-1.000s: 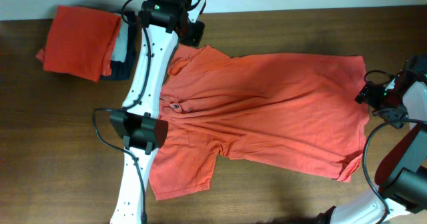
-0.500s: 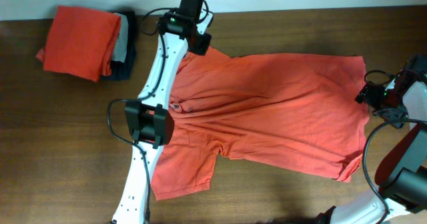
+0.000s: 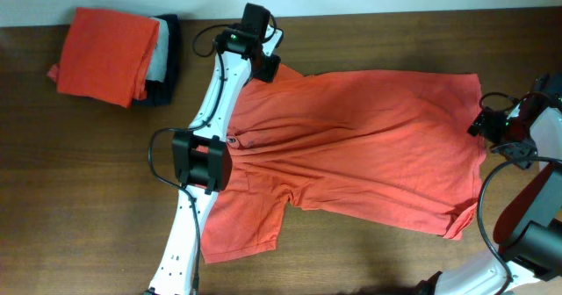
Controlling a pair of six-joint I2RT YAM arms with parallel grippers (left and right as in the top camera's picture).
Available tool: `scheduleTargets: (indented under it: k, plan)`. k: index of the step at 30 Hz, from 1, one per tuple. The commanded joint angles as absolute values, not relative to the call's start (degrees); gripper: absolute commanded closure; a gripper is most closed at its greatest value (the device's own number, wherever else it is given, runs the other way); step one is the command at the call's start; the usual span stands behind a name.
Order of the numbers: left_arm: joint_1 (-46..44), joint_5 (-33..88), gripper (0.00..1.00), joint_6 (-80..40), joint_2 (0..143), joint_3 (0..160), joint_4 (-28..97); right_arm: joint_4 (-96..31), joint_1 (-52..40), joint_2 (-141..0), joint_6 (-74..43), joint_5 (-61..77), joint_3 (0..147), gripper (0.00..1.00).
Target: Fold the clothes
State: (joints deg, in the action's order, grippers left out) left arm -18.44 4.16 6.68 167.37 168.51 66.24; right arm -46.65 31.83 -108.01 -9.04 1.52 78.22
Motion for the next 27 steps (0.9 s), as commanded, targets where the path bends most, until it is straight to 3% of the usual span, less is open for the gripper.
scheduleTargets:
  k: [1, 8, 19, 20, 22, 27]
  plan:
    - [-18.7, 5.0, 0.61, 7.4, 168.2, 168.4, 65.2, -46.7, 31.9, -108.1, -9.3, 1.0, 79.2, 0.01]
    - [-18.7, 3.2, 0.54, 7.4, 168.2, 168.4, 64.3, -46.6, 31.9, -108.1, -9.3, 1.0, 79.2, 0.01]
    - [-18.7, 0.6, 0.54, 7.4, 168.2, 168.4, 65.4, -46.7, 31.9, -108.1, -9.3, 1.0, 79.2, 0.01]
    - [-18.7, 0.6, 0.55, 7.4, 168.2, 168.4, 65.6, -46.7, 31.9, -108.1, -9.3, 1.0, 79.2, 0.01]
    - [-18.8, 0.7, 0.69, 7.4, 168.2, 168.4, 65.8, -46.7, 31.9, -108.1, -9.3, 1.0, 79.2, 0.01]
    - [-18.8, 0.6, 0.71, 7.4, 168.2, 168.4, 66.5, -46.7, 31.9, -108.1, -9.3, 1.0, 79.2, 0.02]
